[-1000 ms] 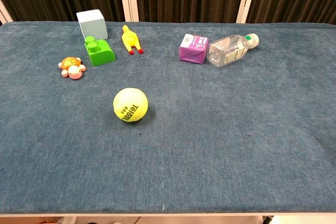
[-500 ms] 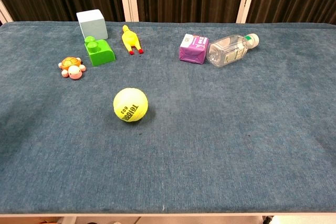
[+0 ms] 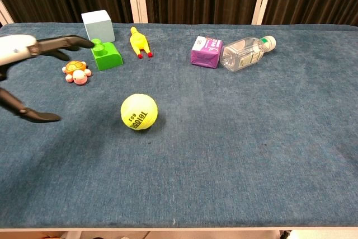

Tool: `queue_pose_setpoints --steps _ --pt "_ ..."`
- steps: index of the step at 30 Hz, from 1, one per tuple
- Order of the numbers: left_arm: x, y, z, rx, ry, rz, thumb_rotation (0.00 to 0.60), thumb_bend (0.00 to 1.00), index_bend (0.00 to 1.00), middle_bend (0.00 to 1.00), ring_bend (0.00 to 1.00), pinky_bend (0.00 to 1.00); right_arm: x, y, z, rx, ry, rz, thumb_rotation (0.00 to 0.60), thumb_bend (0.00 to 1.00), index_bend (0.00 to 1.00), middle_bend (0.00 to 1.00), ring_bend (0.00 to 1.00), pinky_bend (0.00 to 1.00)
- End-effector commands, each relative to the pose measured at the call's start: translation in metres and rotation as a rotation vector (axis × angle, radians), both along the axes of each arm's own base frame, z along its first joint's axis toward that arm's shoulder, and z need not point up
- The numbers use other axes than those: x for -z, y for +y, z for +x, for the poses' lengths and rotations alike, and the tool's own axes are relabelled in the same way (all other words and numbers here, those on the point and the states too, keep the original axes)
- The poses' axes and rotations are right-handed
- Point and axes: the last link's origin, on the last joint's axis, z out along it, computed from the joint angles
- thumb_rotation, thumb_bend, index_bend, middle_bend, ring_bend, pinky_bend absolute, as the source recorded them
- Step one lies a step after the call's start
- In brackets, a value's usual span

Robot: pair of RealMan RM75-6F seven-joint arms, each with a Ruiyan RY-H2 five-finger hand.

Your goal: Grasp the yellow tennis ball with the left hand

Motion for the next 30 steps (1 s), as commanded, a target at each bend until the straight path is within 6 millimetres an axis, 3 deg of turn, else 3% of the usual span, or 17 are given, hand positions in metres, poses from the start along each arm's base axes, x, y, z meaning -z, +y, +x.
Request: queue_pose_setpoints --steps 1,8,16,25,30 --pt "0.009 0.001 0.010 0.040 0.002 -0.023 0.600 0.14 0.05 0.00 0.00 0.12 0.001 0.000 0.000 -0.001 0.003 0.003 0.600 0.85 0.00 0.03 0.11 0.12" --pt "0.036 0.001 0.037 0.078 -0.020 -0.075 0.600 0.14 0.05 0.00 0.00 0.12 0.003 0.000 0.003 -0.008 0.014 0.012 0.600 0.85 0.00 0.03 0.11 0.12" --pt "0.065 0.023 0.059 0.102 0.029 -0.091 0.600 0.14 0.05 0.00 0.00 0.12 0.002 -0.001 0.001 -0.002 0.008 0.009 0.600 0.85 0.00 0.03 0.11 0.12" --pt "0.084 0.026 0.067 0.119 0.069 -0.114 0.600 0.14 0.05 0.01 0.00 0.12 0.002 -0.002 0.001 -0.001 0.005 0.013 0.600 0.85 0.00 0.03 0.11 0.12" --pt "0.089 0.031 0.066 0.110 0.082 -0.085 0.600 0.14 0.13 0.08 0.02 0.23 0.003 -0.002 0.001 -0.001 0.004 0.018 0.600 0.85 0.00 0.03 0.11 0.12"
